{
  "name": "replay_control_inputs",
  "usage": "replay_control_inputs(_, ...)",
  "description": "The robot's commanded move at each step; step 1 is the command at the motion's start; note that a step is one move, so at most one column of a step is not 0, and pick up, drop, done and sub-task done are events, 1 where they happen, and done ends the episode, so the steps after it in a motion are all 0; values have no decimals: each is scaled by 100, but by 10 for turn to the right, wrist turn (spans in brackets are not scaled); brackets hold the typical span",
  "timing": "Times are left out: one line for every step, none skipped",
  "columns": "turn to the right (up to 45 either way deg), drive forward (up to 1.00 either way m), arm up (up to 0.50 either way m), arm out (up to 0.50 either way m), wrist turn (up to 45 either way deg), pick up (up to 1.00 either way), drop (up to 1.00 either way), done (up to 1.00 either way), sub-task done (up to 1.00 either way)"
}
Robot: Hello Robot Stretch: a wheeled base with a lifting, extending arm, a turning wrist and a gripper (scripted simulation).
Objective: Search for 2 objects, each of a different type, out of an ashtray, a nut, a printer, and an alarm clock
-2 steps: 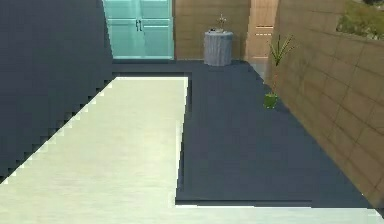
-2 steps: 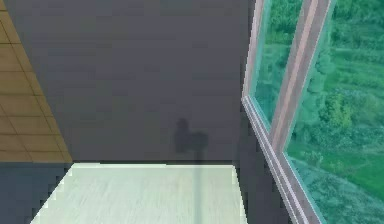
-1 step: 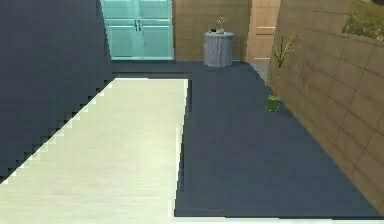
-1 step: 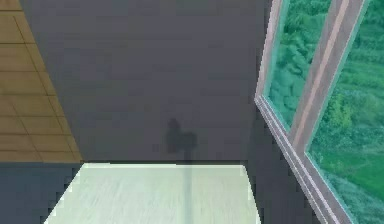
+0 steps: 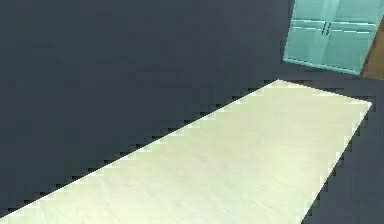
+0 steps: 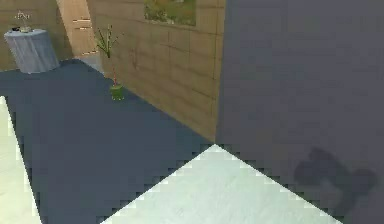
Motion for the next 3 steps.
replay_control_inputs(-390,0,0,0,0,0,0,0,0)
replay_control_inputs(0,35,0,0,0,0,0,0,0)
replay_control_inputs(-450,0,0,0,0,0,0,0,0)
